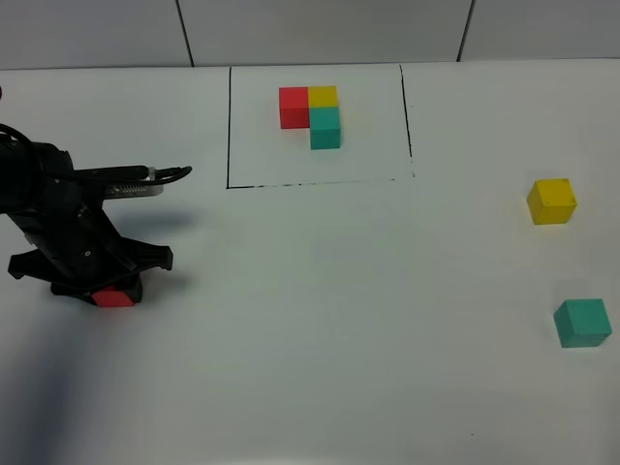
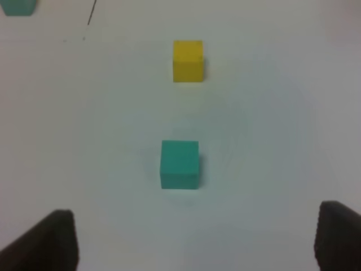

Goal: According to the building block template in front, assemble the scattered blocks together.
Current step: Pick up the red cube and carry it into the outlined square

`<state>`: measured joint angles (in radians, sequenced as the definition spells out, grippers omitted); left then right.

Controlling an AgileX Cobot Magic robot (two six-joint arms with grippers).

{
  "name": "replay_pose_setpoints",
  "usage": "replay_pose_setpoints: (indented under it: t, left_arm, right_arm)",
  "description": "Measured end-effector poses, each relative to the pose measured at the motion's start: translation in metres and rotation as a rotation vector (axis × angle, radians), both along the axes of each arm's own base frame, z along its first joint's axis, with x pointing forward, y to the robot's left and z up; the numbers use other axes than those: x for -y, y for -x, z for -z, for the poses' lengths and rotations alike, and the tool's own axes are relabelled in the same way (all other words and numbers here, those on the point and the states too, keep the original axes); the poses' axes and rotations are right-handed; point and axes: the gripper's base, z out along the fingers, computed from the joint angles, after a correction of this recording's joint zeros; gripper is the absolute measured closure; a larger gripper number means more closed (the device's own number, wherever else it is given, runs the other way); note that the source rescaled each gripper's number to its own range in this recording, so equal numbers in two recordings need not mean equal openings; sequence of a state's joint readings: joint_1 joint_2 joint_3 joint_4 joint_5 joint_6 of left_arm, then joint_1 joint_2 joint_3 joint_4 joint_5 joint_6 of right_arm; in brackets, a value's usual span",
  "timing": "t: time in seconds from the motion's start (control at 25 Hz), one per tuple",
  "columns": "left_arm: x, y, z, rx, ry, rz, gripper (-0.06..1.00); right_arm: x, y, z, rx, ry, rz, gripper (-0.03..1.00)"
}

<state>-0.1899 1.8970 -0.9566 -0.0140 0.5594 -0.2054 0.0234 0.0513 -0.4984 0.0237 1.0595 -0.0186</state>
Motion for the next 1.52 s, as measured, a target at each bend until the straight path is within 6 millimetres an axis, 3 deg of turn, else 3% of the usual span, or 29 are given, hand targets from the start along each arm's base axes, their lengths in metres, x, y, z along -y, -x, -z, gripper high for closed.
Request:
replay_pose_setpoints:
  t: [0.16, 0.36, 0.56, 0.76, 1.0, 1.16, 1.52]
  left_arm:
    - [0.006, -0.002, -0.007, -0.037, -0.013, 0.125, 0.94]
    - [0.033, -0.021, -0.033, 0.012, -0.026, 0.484, 0.94]
    - [0.082, -0.035, -0.050, 0.061, -0.054, 0.880, 0.94]
    - [0.139, -0.057, -0.046, 0.045, -0.070, 1.169, 0.94]
    - [0.202, -0.077, -0.044, 0.016, -0.095, 1.354, 0.94]
    - [0.230, -0.086, -0.042, 0.032, -0.099, 1.440, 0.94]
    - [0.245, -0.092, -0.022, 0.017, -0.101, 1.533, 0.94]
  right_arm:
    - [0.000, 0.000, 0.000, 0.000, 0.000, 0.000, 0.25]
    - [0.000, 0.000, 0.000, 0.000, 0.000, 0.000, 0.25]
    - [0.000, 0.000, 0.000, 0.000, 0.000, 0.000, 0.25]
    - [0.000, 0.000, 0.000, 0.000, 0.000, 0.000, 0.25]
    - [0.000, 0.000, 0.000, 0.000, 0.000, 0.000, 0.25]
    - [0.000, 0.000, 0.000, 0.000, 0.001, 0.000, 0.25]
    - [-0.001, 0.000, 0.000, 0.000, -0.006, -0.003, 0.25]
